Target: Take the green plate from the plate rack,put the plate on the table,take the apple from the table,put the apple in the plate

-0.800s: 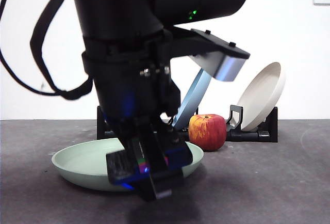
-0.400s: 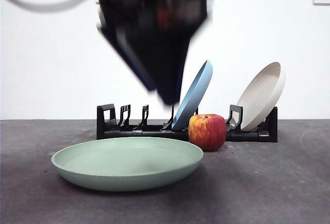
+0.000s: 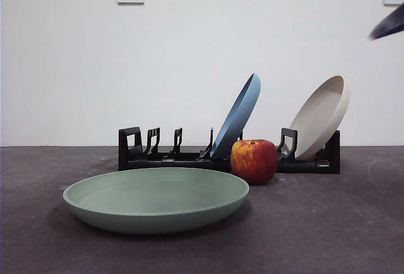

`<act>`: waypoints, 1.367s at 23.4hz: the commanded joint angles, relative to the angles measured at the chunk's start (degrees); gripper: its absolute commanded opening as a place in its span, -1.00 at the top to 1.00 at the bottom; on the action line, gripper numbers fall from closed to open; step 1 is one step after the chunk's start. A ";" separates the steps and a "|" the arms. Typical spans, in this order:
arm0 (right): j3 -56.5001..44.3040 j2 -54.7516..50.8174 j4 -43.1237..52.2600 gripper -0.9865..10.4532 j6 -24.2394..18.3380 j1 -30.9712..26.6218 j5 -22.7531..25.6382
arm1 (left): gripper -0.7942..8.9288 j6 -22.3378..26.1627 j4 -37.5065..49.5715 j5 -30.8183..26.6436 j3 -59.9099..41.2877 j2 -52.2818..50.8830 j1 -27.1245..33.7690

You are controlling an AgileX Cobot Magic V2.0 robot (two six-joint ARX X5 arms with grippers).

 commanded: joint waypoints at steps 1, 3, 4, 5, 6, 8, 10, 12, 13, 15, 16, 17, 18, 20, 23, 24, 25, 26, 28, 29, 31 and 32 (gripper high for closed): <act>0.24 4.76 5.25 -0.29 2.01 3.80 5.03 | 0.32 -1.25 -0.37 0.04 -0.20 -3.48 -0.09; 0.22 8.22 8.68 -0.29 2.03 6.25 8.90 | 0.32 -1.62 -0.96 -0.04 -0.20 -5.57 -0.09; 0.24 10.12 10.45 -0.29 2.12 7.52 10.80 | 0.32 -2.01 -1.36 -0.07 -0.20 -6.49 -0.09; 0.24 12.02 12.37 -0.29 2.14 8.72 12.55 | 0.32 -2.60 -1.79 -0.11 -0.20 -7.28 -0.09; 0.24 13.64 13.97 -0.31 2.14 9.62 13.81 | 0.32 -2.78 -2.16 -0.09 -0.20 -7.89 -0.09; 0.24 17.27 17.70 -0.35 2.36 11.15 16.83 | 0.32 -2.82 -3.21 -0.13 -0.20 -8.94 -0.09; 0.24 21.51 21.86 -0.36 2.38 12.26 19.58 | 0.32 -3.02 -4.52 -0.20 -0.20 -9.60 -0.09; 0.24 26.01 26.29 -0.39 2.99 12.79 21.29 | 0.32 -3.30 -5.70 -0.33 -0.20 -9.75 -0.09; 0.24 28.04 28.41 -0.39 3.04 12.83 21.84 | 0.32 -4.11 -6.10 -0.31 -0.20 -9.75 -0.09; 0.24 31.69 31.74 -0.40 3.15 12.85 22.12 | 0.32 -4.13 -6.36 -0.31 -0.20 -9.75 -0.09; 0.24 33.35 32.92 -0.40 3.28 12.83 22.16 | 0.32 -4.15 -6.29 -0.31 -0.20 -9.75 -0.09; 0.24 34.95 34.23 -0.40 3.26 12.83 22.23 | 0.32 -4.28 -6.25 -0.33 -0.20 -9.75 -0.09; 0.24 36.30 35.78 -0.41 3.21 12.83 22.64 | 0.32 -4.76 -6.16 -0.33 -0.20 -9.75 -0.09; 0.24 38.34 38.97 -0.51 3.17 12.83 24.28 | 0.32 -5.60 -6.19 -0.33 -0.20 -9.75 -0.09; 0.42 41.03 41.27 -0.51 2.84 12.68 24.92 | 0.32 -5.60 -6.16 -0.33 -0.20 -9.75 -0.09; 0.44 42.03 41.99 -0.51 2.67 12.66 24.94 | 0.32 -5.60 -6.16 -0.33 -0.20 -9.75 -0.09; 0.48 43.01 42.80 -0.51 2.69 12.61 24.90 | 0.32 -5.60 -6.16 -0.33 -0.20 -9.75 -0.09; 0.50 43.98 43.78 -0.51 2.67 12.63 24.92 | 0.32 -5.60 -6.16 -0.35 -0.20 -9.75 -0.09; 0.52 45.68 46.45 -0.51 2.75 12.63 24.98 | 0.32 -5.60 -6.14 -0.35 -0.20 -9.75 -0.09; 0.52 46.38 47.52 -0.49 2.78 12.66 25.14 | 0.32 -5.60 -6.16 -0.35 -0.20 -9.75 -0.09; 0.52 47.15 48.24 -0.48 2.78 12.70 25.29 | 0.32 -5.60 -5.99 -0.39 -0.20 -9.75 -0.09; 0.52 47.58 48.28 -0.43 2.78 12.61 25.38 | 0.32 -5.60 -5.75 -0.39 -0.20 -9.75 -0.09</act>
